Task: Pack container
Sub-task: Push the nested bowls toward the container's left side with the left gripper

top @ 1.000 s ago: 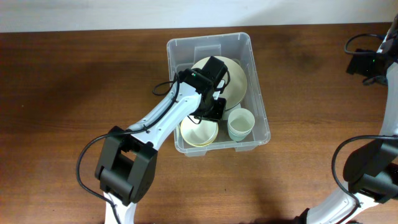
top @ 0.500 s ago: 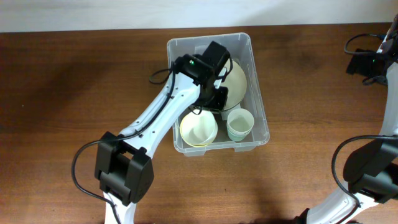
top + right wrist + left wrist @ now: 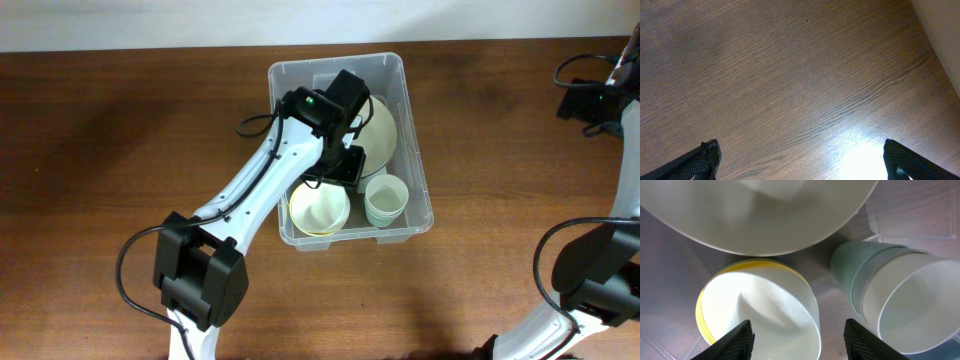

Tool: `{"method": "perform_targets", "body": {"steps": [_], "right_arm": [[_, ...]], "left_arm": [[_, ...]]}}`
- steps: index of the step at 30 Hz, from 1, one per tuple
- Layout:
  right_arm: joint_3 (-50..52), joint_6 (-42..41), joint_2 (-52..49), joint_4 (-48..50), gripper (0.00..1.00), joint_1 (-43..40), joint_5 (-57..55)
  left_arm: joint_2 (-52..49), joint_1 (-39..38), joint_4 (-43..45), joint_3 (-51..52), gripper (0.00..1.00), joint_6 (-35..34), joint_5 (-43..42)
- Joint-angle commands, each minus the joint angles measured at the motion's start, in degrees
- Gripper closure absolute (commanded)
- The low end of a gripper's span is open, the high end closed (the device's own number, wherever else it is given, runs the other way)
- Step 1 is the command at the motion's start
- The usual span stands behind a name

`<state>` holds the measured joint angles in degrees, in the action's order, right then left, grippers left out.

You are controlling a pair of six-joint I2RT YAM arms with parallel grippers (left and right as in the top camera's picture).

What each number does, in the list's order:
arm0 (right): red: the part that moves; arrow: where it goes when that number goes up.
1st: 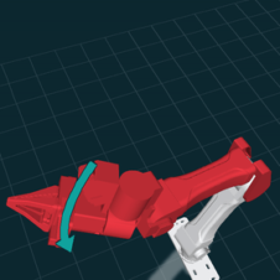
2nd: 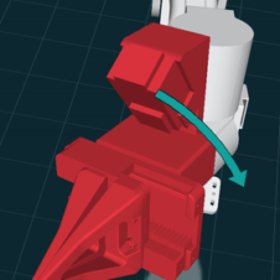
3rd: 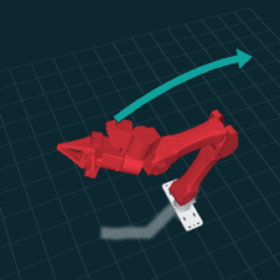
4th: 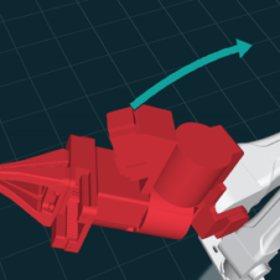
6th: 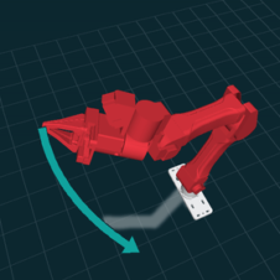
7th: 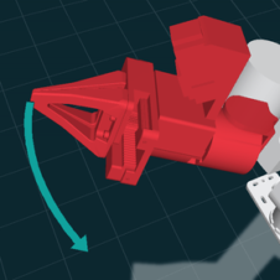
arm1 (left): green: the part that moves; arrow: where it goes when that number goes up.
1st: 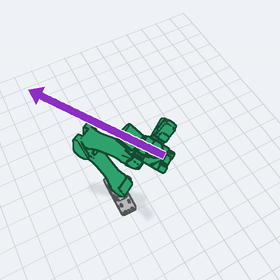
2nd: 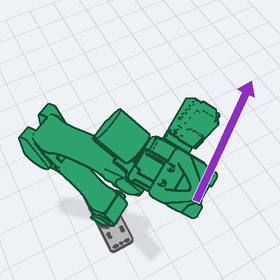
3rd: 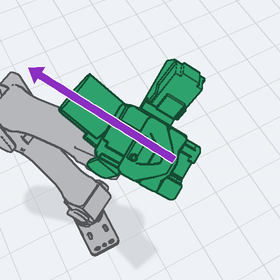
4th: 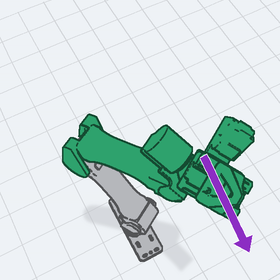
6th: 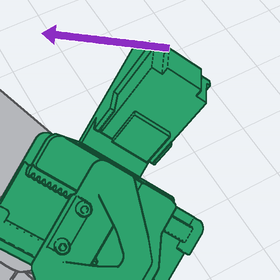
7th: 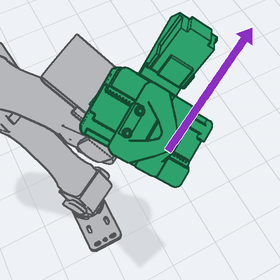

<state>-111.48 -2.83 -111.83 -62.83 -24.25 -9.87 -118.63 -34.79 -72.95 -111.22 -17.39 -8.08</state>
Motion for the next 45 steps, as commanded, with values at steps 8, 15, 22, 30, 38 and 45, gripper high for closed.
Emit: {"method": "perform_targets", "body": {"steps": [8, 15, 22, 30, 38, 45], "right_arm": [[-0.28, -0.48, -0.22, -0.02, 0.01, -0.2, -0.7], [-0.28, -0.48, -0.22, -0.02, 0.01, -0.2, -0.7], [-0.28, -0.48, -0.22, -0.02, 0.01, -0.2, -0.7], [-0.28, -0.48, -0.22, -0.02, 0.01, -0.2, -0.7], [-0.28, -0.48, -0.22, -0.02, 0.01, -0.2, -0.72], [-0.28, -0.48, -0.22, -0.02, 0.01, -0.2, -0.7]], "left_arm": [[-2.16, -3.45, 0.2, 2.6, 0.44, -0.61, 0.39], [-3.41, -3.61, 0.5, 2.6, 0.57, -0.63, 0.48], [-3.52, -3.58, 3.1, 4.94, 0.58, -0.61, 0.87], [-3.52, -3.56, 8.28, 11.87, 0.58, -0.61, 0.87], [-3.52, -3.19, 8.44, 11.85, 0.68, -0.59, 2.36], [-3.39, -2.16, 6.88, 9.7, 0.93, -0.61, 2.34]]}}
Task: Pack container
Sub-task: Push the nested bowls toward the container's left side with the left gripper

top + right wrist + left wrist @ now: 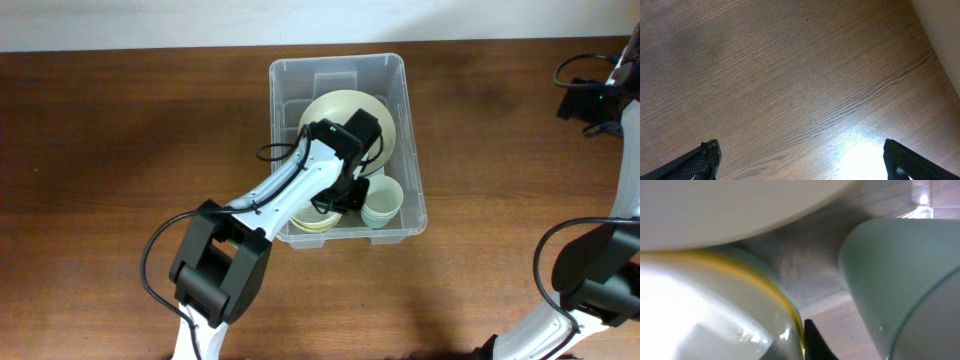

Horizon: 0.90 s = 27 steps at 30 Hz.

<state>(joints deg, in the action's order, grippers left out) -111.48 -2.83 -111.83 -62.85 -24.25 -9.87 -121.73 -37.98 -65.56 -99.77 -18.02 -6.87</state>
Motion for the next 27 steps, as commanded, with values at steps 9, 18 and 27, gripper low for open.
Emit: {"method": "perform_targets", "body": {"steps": [9, 18, 27], "right_arm": [[-0.28, -0.48, -0.22, 0.0, 0.01, -0.2, -0.7], [-0.28, -0.48, -0.22, 0.0, 0.01, -0.2, -0.7], [-0.28, -0.48, -0.22, 0.0, 0.01, -0.2, -0.72]], "left_arm": [[-0.15, 1.29, -3.08, -4.39, 0.91, 0.04, 1.14], [0.04, 1.29, -4.37, -5.07, 0.92, 0.04, 3.76], [0.04, 0.96, -5.84, -5.11, 0.94, 0.07, 7.78]]}}
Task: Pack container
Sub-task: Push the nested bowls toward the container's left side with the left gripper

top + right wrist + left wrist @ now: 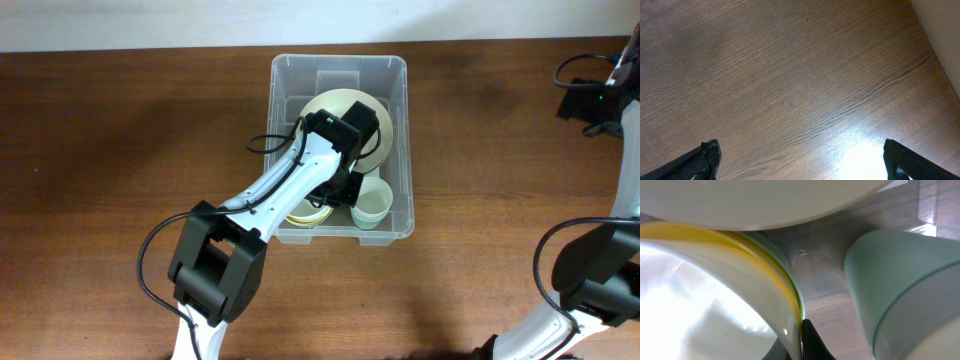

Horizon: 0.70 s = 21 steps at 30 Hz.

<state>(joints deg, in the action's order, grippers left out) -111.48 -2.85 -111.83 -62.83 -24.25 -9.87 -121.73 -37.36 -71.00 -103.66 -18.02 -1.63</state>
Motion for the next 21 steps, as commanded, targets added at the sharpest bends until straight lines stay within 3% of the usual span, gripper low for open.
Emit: {"method": "perform_targets", "body": {"steps": [1, 19, 20, 21], "right_arm": [[-0.28, -0.46, -0.22, -0.02, 0.01, -0.2, -0.7], [-0.28, -0.44, -0.22, -0.02, 0.01, -0.2, -0.7], [-0.28, -0.46, -0.22, -0.02, 0.01, -0.2, -0.7], [-0.28, -0.46, -0.22, -0.02, 0.01, -0.2, -0.72]], "left_arm": [[0.04, 0.35, -0.44, -1.36, 0.93, 0.09, 2.54], [0.35, 0.37, -2.19, -4.87, 0.9, 0.94, 2.62], [0.35, 0.37, -2.23, -4.87, 0.84, 0.94, 2.97], [0.35, 0.37, -2.29, -4.87, 0.62, 0.94, 3.13]]}}
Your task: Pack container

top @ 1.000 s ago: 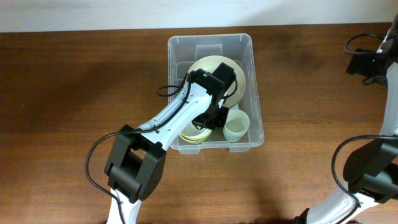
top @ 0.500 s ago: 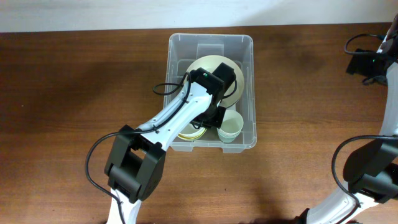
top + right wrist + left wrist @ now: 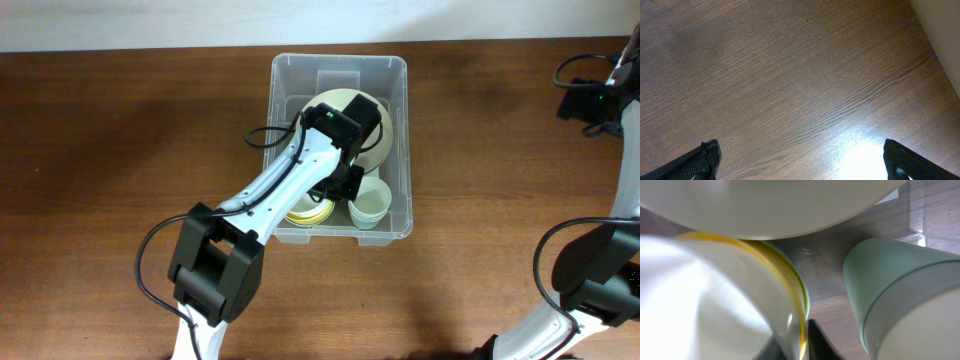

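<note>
A clear plastic container point(image 3: 395, 150) sits mid-table. Inside lie a cream plate point(image 3: 375, 125), a stack of bowls with a yellow rim point(image 3: 300, 212) and nested pale green cups point(image 3: 371, 203). My left gripper point(image 3: 336, 188) is down inside the container, shut on the bowl stack's right rim. In the left wrist view the yellow rim point(image 3: 797, 287) runs down between the dark fingers point(image 3: 816, 339), the cups point(image 3: 890, 290) stand to the right, and the plate point(image 3: 765, 205) fills the top. My right gripper point(image 3: 800, 165) hangs open over bare wood at the far right.
The container's near wall point(image 3: 340, 236) is just in front of the bowls and cups. The right arm point(image 3: 592, 100) is parked at the table's far right edge, beside a pale wall point(image 3: 940, 30). Brown wooden tabletop point(image 3: 120, 150) surrounds the container.
The left gripper stays shut on the bowl rim and has shifted slightly toward the container's far side. The bowl sits a little lower in the wrist view. The right arm is unchanged.
First my left gripper hung open above the bowls and cups, with the container skewed on the table. Then it was low at the bowl's right rim and the container had turned. By 0.7 s ago it was shut on the rim, the container square, and it holds there now.
</note>
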Tool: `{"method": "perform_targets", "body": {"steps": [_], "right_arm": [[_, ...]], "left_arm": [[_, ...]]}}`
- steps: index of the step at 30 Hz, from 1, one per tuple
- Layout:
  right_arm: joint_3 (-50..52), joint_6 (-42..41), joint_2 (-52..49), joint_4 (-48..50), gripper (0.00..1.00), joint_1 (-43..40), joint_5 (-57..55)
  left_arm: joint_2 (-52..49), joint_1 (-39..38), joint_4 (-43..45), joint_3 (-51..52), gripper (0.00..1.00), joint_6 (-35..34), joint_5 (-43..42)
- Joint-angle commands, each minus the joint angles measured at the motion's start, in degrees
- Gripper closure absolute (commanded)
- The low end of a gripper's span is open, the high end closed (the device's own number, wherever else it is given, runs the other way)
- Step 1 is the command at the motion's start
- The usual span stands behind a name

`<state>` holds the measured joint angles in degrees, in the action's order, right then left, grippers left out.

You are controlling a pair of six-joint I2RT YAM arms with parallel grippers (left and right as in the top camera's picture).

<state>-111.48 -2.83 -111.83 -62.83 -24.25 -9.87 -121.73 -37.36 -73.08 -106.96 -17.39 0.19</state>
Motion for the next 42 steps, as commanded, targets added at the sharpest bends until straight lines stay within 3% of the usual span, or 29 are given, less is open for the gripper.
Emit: {"method": "perform_targets", "body": {"steps": [1, 3, 4, 11, 16, 20, 29, 38, 40, 42], "right_arm": [[-0.28, -0.48, -0.22, -0.02, 0.01, -0.2, -0.7], [-0.28, -0.48, -0.22, -0.02, 0.01, -0.2, -0.7], [-0.28, -0.48, -0.22, -0.02, 0.01, -0.2, -0.7], [-0.28, -0.48, -0.22, -0.02, 0.01, -0.2, -0.7], [-0.28, -0.48, -0.22, -0.02, 0.01, -0.2, -0.72], [-0.28, -0.48, -0.22, -0.02, 0.01, -0.2, -0.72], [-0.28, -0.48, -0.22, -0.02, 0.01, -0.2, -0.7], [-0.28, -0.48, -0.22, -0.02, 0.01, -0.2, -0.7], [-0.28, -0.48, -0.22, -0.02, 0.01, -0.2, -0.7], [-0.28, -0.48, -0.22, -0.02, 0.01, -0.2, -0.7]], "left_arm": [[0.35, 0.37, -0.28, -1.57, 0.45, 0.33, 1.36], [0.35, 0.35, -0.33, -1.57, 0.22, 0.35, 1.36], [0.35, 0.35, -0.31, -1.6, 0.2, 0.52, 1.36], [0.35, 0.42, -0.31, -1.6, 0.2, 0.52, 1.6], [0.59, 1.42, -1.77, -3.8, 0.2, 0.48, 12.0], [1.88, 4.79, -2.62, -11.76, 0.2, 0.48, 13.18], [3.91, 21.62, -0.85, -28.87, 0.16, 0.0, 13.14], [3.89, 36.11, -1.33, -29.27, 0.13, -1.44, 6.08], [3.89, 37.64, -1.38, -29.2, 0.01, -1.44, 6.21], [3.89, 38.77, -1.4, -29.16, 0.01, -1.44, 6.23]]}}
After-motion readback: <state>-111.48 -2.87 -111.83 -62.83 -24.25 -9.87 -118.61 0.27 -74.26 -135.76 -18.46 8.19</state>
